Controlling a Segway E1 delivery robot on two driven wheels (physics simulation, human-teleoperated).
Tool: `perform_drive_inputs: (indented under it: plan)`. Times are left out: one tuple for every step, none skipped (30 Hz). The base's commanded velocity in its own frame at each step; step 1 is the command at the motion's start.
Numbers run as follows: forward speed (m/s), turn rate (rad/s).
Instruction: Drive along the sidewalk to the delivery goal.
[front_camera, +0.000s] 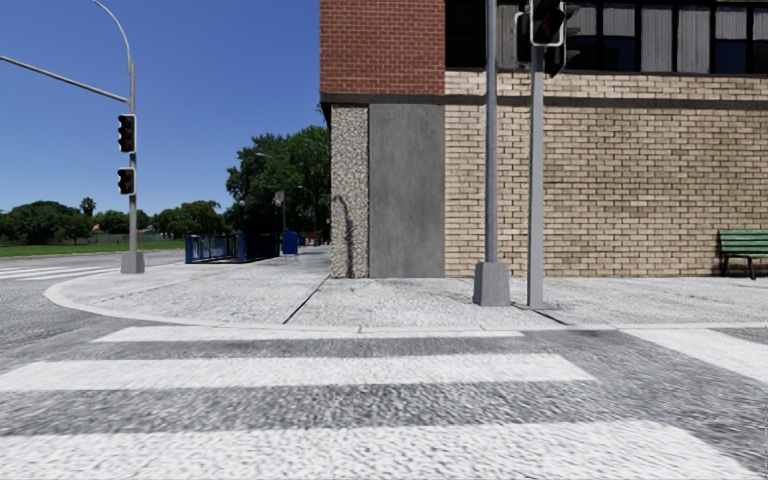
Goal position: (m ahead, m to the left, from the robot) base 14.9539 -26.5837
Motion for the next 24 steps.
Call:
perform_drive_inputs:
  plan:
    - [2.00,0.00]
    - [2.00,0.00]
    - [2.00,0.00]
    - [2.00,0.00]
    - [2.00,0.00]
    - [2.00,0.00]
    - [2.00,0.00]
    - [2.00,0.00]
    - [2.00,0.00]
    - [2.00,0.00]
    - [2.00,0.00]
    - [2.00,0.00]
    - [2.00,0.00]
    - [2.00,0.00]
    - [2.00,0.00]
    - [2.00,0.00]
    - [2.00,0.00]
    - [2.00,0.00]
    - [2.00,0.00]
    - [2.00,0.00]
    - [2.00,0.00]
    - [2.00,0.00]
    - [2.00,0.00]
    - [2.00,0.00]
